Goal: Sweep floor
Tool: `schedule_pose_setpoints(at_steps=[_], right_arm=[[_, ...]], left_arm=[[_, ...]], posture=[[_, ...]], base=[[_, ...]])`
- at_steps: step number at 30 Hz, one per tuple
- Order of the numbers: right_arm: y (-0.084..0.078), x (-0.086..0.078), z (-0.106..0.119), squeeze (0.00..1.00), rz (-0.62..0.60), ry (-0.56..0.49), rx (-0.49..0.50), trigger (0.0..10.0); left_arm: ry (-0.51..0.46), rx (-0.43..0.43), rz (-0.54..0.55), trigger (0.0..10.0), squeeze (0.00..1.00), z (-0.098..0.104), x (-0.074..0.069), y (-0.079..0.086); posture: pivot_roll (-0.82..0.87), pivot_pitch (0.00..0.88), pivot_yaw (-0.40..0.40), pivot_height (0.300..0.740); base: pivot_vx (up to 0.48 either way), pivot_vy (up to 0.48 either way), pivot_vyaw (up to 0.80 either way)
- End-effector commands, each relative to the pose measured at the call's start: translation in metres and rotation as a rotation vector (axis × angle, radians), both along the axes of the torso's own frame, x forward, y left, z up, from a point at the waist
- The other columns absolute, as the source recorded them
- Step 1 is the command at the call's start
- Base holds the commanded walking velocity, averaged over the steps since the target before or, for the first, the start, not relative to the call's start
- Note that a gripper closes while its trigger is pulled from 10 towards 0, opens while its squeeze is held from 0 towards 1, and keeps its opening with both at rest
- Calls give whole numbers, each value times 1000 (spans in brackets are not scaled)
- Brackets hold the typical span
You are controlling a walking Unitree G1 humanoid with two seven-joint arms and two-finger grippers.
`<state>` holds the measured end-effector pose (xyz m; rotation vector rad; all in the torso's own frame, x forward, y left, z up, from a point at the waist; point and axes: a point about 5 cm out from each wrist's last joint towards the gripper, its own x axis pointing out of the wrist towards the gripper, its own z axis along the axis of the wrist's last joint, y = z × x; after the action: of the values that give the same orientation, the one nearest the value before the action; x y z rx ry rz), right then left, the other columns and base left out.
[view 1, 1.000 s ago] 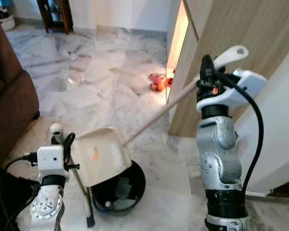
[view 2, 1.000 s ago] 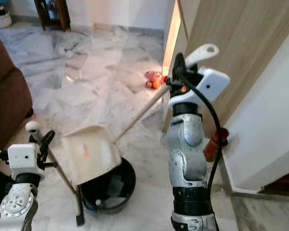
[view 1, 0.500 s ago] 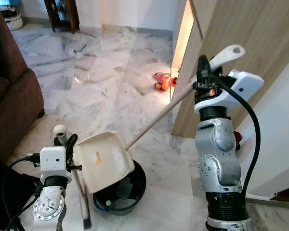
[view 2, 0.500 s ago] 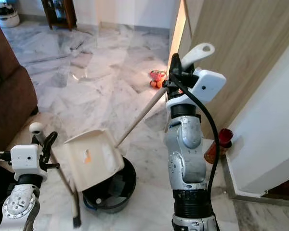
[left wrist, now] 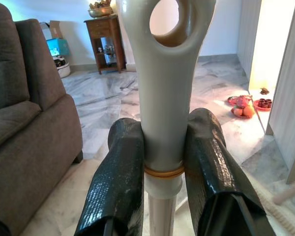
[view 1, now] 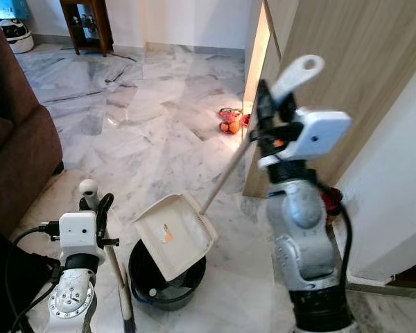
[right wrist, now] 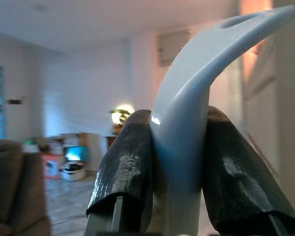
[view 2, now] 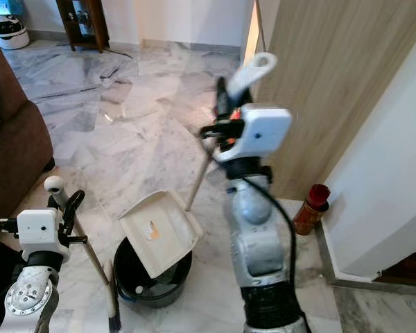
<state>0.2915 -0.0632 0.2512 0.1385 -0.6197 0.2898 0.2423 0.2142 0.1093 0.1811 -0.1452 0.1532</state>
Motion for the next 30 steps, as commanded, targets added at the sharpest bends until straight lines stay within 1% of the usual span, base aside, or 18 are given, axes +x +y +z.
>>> schedule_pose_setpoints(at_steps=[1, 4, 9, 13, 15, 21, 22, 25, 30], right_arm=[[7, -15, 18, 0, 28, -126, 2, 10000], [16, -22, 20, 0, 62, -148, -3, 10000], [19, -26, 23, 0, 67, -168, 6, 10000], [23, -32, 27, 0, 63, -231, -35, 10000], [25, -34, 28, 0, 68, -242, -45, 10000], [39, -45, 27, 0, 115, -293, -100, 10000], [43, -49, 28, 0, 131, -313, -110, 10000], [49, -55, 30, 0, 168, -331, -115, 10000], [55, -63, 31, 0, 199, -368, -140, 10000]], left_arm=[[-53, 29, -12, 10000, 0, 10, 0, -1], [-53, 28, -14, 10000, 0, 10, 0, -1], [-54, 28, -14, 10000, 0, 10, 0, -1], [-54, 28, -17, 10000, 0, 10, 0, -2], [-54, 28, -19, 10000, 0, 10, 1, -2], [-54, 31, -23, 10000, 0, 10, 1, -3], [-54, 32, -24, 10000, 0, 10, 1, -3], [-55, 33, -23, 10000, 0, 10, 1, -3], [-56, 32, -23, 10000, 0, 10, 1, -2]], posture=[[152, 80, -38, 740], [152, 80, -38, 740], [152, 82, -37, 740], [151, 82, -35, 740], [151, 82, -35, 740], [153, 84, -36, 740], [153, 84, -36, 740], [155, 85, -36, 740], [153, 85, -35, 740]], base=[[0, 0, 0], [0, 0, 0], [0, 0, 0], [0, 0, 0], [0, 0, 0], [0, 0, 0], [0, 0, 0], [0, 0, 0], [0, 0, 0]])
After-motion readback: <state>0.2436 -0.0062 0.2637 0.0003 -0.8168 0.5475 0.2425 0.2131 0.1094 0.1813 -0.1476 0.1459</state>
